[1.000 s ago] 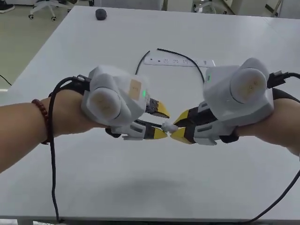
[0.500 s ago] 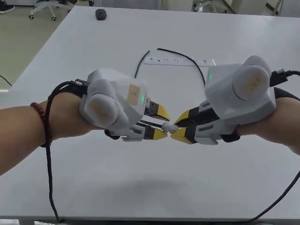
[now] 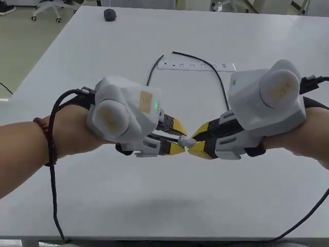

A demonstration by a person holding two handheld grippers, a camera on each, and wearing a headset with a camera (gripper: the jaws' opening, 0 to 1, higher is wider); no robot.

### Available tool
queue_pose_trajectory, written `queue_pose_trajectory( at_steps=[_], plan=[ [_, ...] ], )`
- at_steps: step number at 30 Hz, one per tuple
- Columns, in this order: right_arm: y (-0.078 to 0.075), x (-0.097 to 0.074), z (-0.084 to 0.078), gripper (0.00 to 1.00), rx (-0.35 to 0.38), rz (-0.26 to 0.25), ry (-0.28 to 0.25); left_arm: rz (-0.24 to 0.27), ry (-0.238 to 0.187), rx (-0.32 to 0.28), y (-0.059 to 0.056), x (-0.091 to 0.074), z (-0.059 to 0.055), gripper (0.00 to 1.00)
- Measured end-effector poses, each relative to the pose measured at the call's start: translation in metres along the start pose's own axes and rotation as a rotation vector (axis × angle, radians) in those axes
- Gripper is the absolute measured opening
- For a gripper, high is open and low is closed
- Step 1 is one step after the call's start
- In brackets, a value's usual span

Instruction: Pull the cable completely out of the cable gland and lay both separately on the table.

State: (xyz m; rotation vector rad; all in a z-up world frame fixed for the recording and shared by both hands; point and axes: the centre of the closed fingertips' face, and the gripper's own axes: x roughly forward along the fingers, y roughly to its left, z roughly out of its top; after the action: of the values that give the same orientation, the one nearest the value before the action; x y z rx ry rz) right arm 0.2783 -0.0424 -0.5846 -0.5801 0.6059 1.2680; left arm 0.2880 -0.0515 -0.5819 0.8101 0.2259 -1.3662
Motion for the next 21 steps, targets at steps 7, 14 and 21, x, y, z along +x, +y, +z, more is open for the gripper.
queue_pose_trajectory(
  at_steps=[7,14,21],
  plan=[
    [0.0004,-0.0018,0.002,0.07,0.024,0.008,-0.022,0.012,0.002,0.008,0.0003,-0.0016,0.0025,0.15],
    [-0.0011,-0.004,0.0041,0.07,0.043,0.007,-0.043,0.022,0.001,0.019,0.0023,-0.0028,0.004,0.15],
    [0.0001,-0.0051,0.0043,0.08,0.158,0.027,-0.059,0.024,0.005,0.044,0.0028,-0.0029,0.0051,0.15]
  ],
)
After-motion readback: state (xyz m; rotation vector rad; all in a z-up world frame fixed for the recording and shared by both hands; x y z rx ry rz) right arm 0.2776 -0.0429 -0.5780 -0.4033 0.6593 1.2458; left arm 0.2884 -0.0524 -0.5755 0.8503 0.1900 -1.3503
